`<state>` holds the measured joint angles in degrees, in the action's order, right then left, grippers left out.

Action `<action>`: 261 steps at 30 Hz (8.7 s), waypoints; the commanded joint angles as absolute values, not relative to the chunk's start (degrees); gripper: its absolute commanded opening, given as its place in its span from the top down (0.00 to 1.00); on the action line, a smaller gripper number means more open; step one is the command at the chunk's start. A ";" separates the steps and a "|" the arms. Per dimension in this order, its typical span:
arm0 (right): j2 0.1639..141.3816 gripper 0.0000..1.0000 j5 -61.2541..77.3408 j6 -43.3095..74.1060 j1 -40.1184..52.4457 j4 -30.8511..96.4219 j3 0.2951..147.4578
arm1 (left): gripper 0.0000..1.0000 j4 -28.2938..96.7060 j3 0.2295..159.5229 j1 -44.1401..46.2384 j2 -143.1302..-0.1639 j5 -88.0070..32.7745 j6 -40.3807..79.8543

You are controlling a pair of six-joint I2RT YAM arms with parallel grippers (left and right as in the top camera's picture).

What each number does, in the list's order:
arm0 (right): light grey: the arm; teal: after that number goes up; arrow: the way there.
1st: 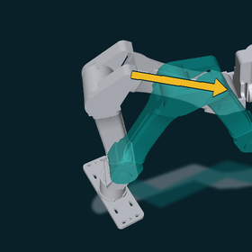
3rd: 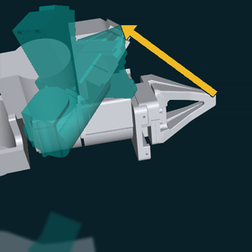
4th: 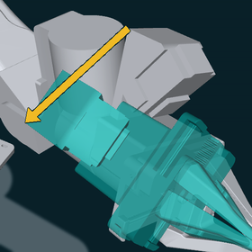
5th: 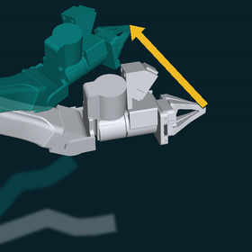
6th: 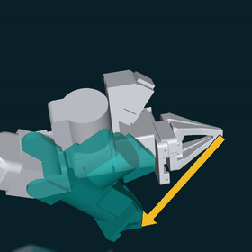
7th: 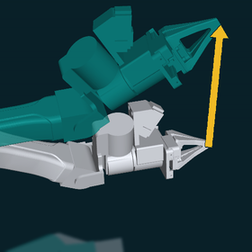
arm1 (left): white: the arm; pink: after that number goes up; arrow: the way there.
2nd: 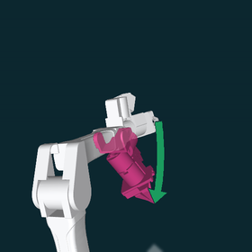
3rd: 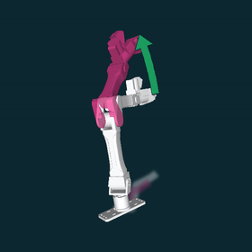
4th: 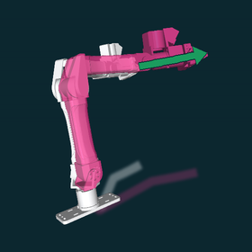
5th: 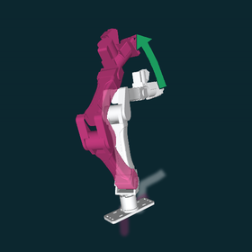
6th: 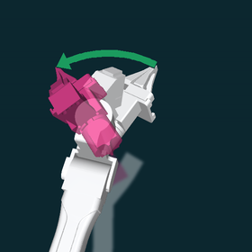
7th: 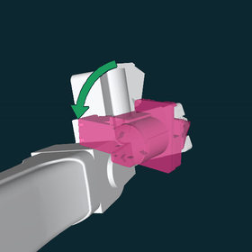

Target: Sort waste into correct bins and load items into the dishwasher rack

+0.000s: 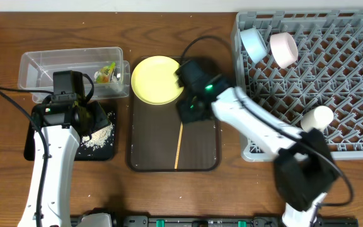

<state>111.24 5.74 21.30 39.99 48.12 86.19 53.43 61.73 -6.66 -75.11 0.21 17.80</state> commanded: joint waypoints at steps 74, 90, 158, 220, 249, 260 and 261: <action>101.56 0.61 0.60 11.42 16.97 52.07 85.76 | 0.42 53.54 62.11 -6.79 -74.85 0.67 17.93; 109.95 0.51 2.81 12.19 29.47 21.41 86.11 | 0.42 53.56 62.11 -6.79 -74.85 0.64 17.93; 92.07 0.99 -41.71 -14.79 17.47 44.23 84.58 | 0.42 53.56 62.11 -6.79 -74.85 0.47 17.93; 62.92 0.01 1.76 24.40 14.76 38.13 45.63 | 0.31 53.84 52.27 8.38 -58.06 0.99 12.82; 50.15 0.01 0.05 24.38 14.74 37.10 37.28 | 0.07 51.55 42.04 10.37 -37.78 7.09 20.27; 50.09 0.01 -0.05 24.25 14.70 37.98 37.28 | 0.06 51.55 42.04 10.37 -37.78 7.09 20.29; 50.09 0.01 -0.32 23.68 14.46 37.78 37.28 | 0.06 51.55 42.04 10.37 -37.78 7.09 20.27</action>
<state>50.17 0.58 23.70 14.37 37.85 37.76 51.62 42.28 10.20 -37.82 6.24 19.70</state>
